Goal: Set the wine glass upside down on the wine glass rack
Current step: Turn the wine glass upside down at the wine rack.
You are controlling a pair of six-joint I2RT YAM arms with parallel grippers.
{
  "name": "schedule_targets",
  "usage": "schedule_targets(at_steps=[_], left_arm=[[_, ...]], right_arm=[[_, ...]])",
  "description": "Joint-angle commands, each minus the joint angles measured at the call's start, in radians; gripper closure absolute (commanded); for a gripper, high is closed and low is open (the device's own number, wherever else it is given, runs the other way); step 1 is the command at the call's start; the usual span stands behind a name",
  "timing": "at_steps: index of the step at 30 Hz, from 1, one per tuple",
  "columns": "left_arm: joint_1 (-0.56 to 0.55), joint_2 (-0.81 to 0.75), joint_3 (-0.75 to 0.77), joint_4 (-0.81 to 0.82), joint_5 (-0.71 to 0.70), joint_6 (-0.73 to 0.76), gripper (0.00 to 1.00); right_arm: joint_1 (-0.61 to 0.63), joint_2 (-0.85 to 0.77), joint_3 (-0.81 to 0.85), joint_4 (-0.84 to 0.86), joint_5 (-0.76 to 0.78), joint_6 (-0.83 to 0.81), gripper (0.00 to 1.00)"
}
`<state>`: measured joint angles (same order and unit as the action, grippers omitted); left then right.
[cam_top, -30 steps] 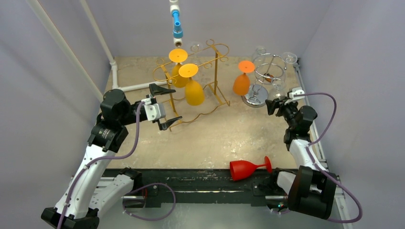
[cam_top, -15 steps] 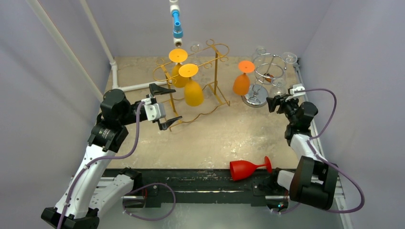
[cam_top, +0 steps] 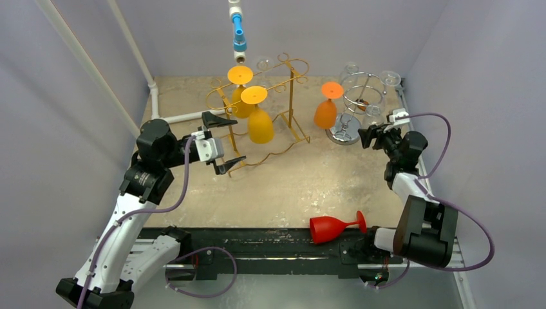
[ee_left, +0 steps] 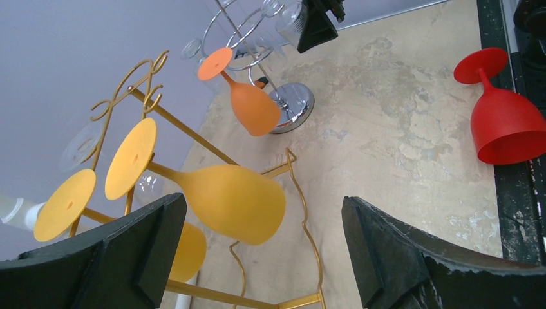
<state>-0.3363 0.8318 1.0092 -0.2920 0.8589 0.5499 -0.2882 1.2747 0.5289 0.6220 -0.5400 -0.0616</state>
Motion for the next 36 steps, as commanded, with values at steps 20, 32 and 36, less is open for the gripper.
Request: schedule_targets(at_steps=[20, 32, 36], left_arm=[[-0.001, -0.002, 0.000, 0.064, 0.010, -0.026, 0.00], [-0.001, -0.003, 0.002, 0.072, -0.001, -0.024, 0.00], [-0.001, -0.001, 0.009, 0.054, -0.012, -0.021, 0.00]], right_arm=[[0.025, 0.062, 0.115, 0.023, -0.006, -0.049, 0.01], [0.024, 0.039, 0.112, 0.008, 0.011, -0.049, 0.01], [0.029, -0.074, 0.106, -0.059, 0.029, -0.013, 0.01]])
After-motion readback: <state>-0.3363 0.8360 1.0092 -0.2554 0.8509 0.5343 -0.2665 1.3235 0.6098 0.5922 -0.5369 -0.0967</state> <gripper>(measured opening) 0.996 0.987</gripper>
